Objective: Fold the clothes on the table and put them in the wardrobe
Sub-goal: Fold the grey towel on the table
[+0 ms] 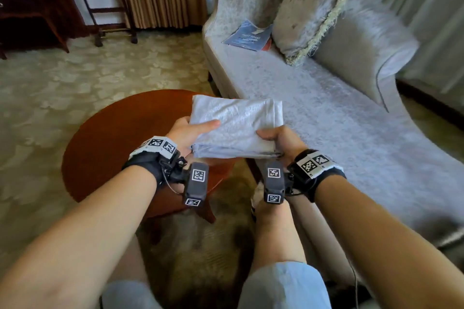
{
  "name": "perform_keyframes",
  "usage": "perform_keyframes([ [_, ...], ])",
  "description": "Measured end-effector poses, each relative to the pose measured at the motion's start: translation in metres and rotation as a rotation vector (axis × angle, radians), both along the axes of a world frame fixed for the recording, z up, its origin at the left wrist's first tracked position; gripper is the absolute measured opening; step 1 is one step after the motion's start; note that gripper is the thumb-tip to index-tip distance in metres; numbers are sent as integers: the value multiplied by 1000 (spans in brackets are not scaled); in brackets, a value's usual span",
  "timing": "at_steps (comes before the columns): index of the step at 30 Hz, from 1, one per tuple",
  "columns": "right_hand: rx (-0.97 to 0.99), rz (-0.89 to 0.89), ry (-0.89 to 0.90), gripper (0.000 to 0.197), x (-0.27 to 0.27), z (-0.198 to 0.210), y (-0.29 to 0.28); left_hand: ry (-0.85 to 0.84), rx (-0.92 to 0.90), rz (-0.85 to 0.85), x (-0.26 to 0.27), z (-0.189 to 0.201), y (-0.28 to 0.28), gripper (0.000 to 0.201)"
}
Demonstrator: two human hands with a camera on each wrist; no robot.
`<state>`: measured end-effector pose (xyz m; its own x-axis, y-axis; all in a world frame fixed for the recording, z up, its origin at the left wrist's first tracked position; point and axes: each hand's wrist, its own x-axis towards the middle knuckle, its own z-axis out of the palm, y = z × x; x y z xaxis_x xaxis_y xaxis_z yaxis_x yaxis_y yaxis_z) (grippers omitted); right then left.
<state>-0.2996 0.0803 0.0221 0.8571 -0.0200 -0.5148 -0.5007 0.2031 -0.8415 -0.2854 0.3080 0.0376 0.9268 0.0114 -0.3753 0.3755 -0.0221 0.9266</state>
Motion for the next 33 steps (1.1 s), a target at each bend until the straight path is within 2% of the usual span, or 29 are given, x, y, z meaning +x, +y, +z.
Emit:
perform_keyframes([
  [1,6,-32,-20,46,-3,5,-18,-17,-3,-27,5,4,-18,76],
  [4,-9,-184,-67,36,-20,24,-81,-33,13,-136,22,14,-83,102],
  [5,-20,-244,-69,33,-29,30,-104,-33,9,-175,29,15,-109,99],
  [7,-42,-390,-65,32,-52,42,-150,-37,0,-298,32,25,-167,79],
  [9,-53,-528,-75,28,-81,51,-193,-54,35,-423,24,38,-224,75],
  [12,-49,-679,-123,11,-132,65,-246,-92,-7,-590,5,46,-302,55],
  [15,-3,-791,-177,20,-186,72,-292,-54,-58,-721,-20,44,-375,52],
  [19,-30,-978,-144,25,-251,76,-345,-77,-69,-890,-65,39,-459,47],
  [22,-139,-1136,-100,31,-293,66,-386,-136,-66,-985,-99,29,-516,34],
  [26,-315,-1219,-13,45,-340,36,-445,-110,-51,-1120,-140,17,-576,26],
  [28,-325,-1227,20,64,-358,20,-470,-36,-85,-1207,-155,10,-596,23],
  [29,-318,-1231,18,66,-363,16,-477,-8,-82,-1232,-159,6,-605,21],
  [33,-276,-1186,66,40,-372,5,-489,21,10,-1239,-156,-11,-629,32],
])
